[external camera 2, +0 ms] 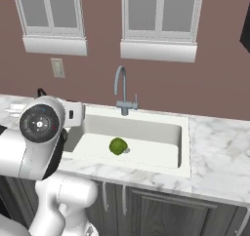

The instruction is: Open the cabinet, pick the kettle from the cabinet, and place it in the sink.

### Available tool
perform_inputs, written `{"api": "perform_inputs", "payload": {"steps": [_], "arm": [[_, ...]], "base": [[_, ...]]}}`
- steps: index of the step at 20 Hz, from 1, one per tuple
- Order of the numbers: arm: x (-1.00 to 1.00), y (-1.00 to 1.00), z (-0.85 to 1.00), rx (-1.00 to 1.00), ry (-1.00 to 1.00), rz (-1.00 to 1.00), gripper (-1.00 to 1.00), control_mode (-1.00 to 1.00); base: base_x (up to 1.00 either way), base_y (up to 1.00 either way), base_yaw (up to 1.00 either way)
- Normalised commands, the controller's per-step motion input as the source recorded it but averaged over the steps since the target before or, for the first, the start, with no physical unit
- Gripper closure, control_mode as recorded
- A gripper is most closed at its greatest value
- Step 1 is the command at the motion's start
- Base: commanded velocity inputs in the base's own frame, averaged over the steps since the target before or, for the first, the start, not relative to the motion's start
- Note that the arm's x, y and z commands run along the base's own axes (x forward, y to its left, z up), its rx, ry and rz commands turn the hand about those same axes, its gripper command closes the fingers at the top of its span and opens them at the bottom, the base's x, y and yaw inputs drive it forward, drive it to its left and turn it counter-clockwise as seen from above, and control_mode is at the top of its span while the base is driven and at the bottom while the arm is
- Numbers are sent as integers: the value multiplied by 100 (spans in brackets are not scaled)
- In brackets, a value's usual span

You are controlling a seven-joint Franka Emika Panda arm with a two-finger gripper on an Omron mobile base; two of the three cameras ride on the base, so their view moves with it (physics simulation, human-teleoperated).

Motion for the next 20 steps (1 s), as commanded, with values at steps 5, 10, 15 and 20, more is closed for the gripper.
{"api": "perform_inputs", "payload": {"steps": [5, 10, 15, 20], "arm": [[0, 0, 0, 0, 0, 0, 100, 100], [0, 0, 0, 0, 0, 0, 100, 100], [0, 0, 0, 0, 0, 0, 100, 100], [0, 0, 0, 0, 0, 0, 100, -100]], "base": [[0, 0, 0], [0, 0, 0], [0, 0, 0], [0, 0, 0]]}}
